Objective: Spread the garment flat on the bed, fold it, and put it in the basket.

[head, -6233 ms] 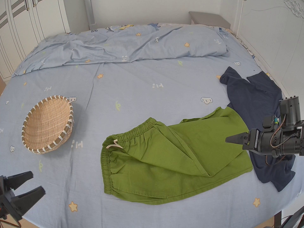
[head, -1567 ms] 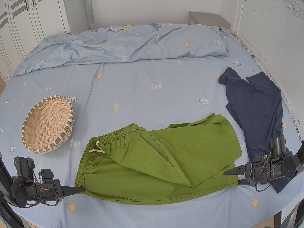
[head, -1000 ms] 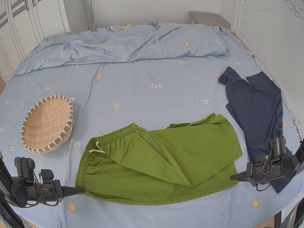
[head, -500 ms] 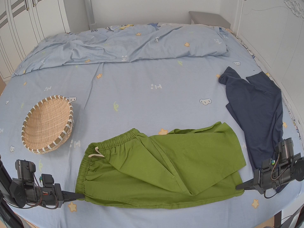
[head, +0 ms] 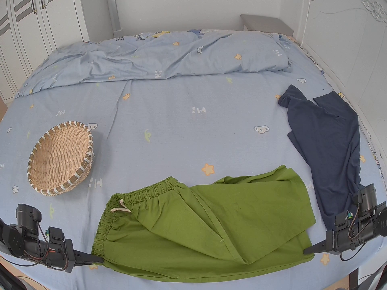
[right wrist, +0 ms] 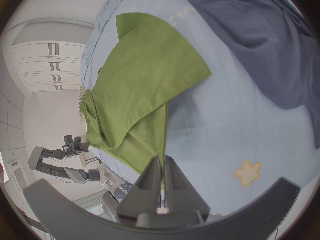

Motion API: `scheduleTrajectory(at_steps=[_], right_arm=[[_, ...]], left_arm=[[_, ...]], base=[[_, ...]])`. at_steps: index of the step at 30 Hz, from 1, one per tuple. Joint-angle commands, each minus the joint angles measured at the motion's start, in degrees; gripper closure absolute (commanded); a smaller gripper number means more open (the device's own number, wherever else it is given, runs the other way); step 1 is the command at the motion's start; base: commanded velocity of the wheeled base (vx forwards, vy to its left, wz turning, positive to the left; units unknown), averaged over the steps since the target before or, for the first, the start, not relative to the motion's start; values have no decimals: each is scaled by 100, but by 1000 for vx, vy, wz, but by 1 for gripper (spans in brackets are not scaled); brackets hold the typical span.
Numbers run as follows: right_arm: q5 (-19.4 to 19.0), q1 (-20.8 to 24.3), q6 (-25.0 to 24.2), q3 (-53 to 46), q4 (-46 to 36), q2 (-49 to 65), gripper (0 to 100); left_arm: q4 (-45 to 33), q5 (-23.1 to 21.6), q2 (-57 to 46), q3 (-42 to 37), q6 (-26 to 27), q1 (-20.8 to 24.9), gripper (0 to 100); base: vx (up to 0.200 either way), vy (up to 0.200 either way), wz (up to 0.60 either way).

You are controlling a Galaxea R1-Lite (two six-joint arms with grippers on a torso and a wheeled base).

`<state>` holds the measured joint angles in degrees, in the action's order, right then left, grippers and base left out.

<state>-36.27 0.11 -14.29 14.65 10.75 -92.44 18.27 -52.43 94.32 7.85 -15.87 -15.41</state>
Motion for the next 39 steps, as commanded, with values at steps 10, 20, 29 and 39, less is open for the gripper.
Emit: scheduleTrajectory(at_steps=[10, 20, 29, 39], right_arm=[[-30, 86, 277, -411, 902, -855, 100], [-47, 103, 286, -419, 902, -898, 100], [-65, 94, 286, -428, 902, -890, 0], [-47, 7, 277, -569, 1148, -371, 0]], left_arm=[[-852, 928, 350, 191, 2079, -472, 100], [-1001, 910, 262, 164, 2088, -384, 100], [-1010, 910, 254, 120, 2088, -322, 0], [-1335, 910, -810, 296, 1877, -472, 0]], base=[[0, 0, 0], [0, 0, 0], [0, 0, 0], [0, 0, 0]])
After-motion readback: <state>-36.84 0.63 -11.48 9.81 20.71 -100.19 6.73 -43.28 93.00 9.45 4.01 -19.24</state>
